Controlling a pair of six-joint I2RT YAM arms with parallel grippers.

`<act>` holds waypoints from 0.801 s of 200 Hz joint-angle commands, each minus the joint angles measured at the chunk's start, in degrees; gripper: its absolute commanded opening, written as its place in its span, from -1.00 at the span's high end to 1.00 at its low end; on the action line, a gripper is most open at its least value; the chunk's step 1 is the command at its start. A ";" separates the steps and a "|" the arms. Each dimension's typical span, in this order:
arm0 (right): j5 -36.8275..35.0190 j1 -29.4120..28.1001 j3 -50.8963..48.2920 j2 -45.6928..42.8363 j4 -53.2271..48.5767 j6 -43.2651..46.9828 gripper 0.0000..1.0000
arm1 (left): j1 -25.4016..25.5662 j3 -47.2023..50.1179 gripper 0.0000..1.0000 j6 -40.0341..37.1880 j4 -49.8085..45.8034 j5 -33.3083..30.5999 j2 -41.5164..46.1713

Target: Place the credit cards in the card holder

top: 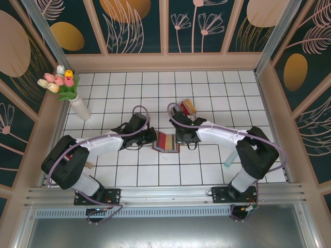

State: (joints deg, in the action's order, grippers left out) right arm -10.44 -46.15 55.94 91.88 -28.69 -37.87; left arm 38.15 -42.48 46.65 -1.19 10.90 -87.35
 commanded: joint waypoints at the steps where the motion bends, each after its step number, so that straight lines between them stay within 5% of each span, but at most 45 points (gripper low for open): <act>1: 6.74 2.05 -3.33 -3.70 6.91 0.27 0.98 | 1.80 -5.62 1.00 -3.40 -8.85 -7.43 0.51; 46: 17.51 6.35 -11.12 -8.94 20.01 -2.66 0.96 | 7.92 -18.74 1.00 -5.26 -24.63 -19.75 -6.91; 68: 20.57 7.72 -13.96 -9.87 24.12 -3.87 0.96 | 9.12 -22.96 1.00 -5.14 -27.76 -20.39 -9.92; 87: 22.13 8.38 -15.84 -10.49 26.96 -4.95 0.96 | 9.99 -26.49 1.00 -5.26 -28.55 -18.57 -13.01; 100: 23.37 8.99 -17.09 -10.50 28.82 -5.61 0.96 | 10.66 -27.87 0.77 -5.02 -27.73 -16.53 -14.24; 160: 23.21 10.60 -20.54 -11.34 31.05 -7.76 0.95 | 11.66 -28.62 0.40 -2.45 -17.94 -2.43 -18.98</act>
State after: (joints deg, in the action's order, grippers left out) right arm 12.12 -36.34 36.93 82.52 0.12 -44.03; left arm 49.19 -70.85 42.85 -23.31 0.80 -104.51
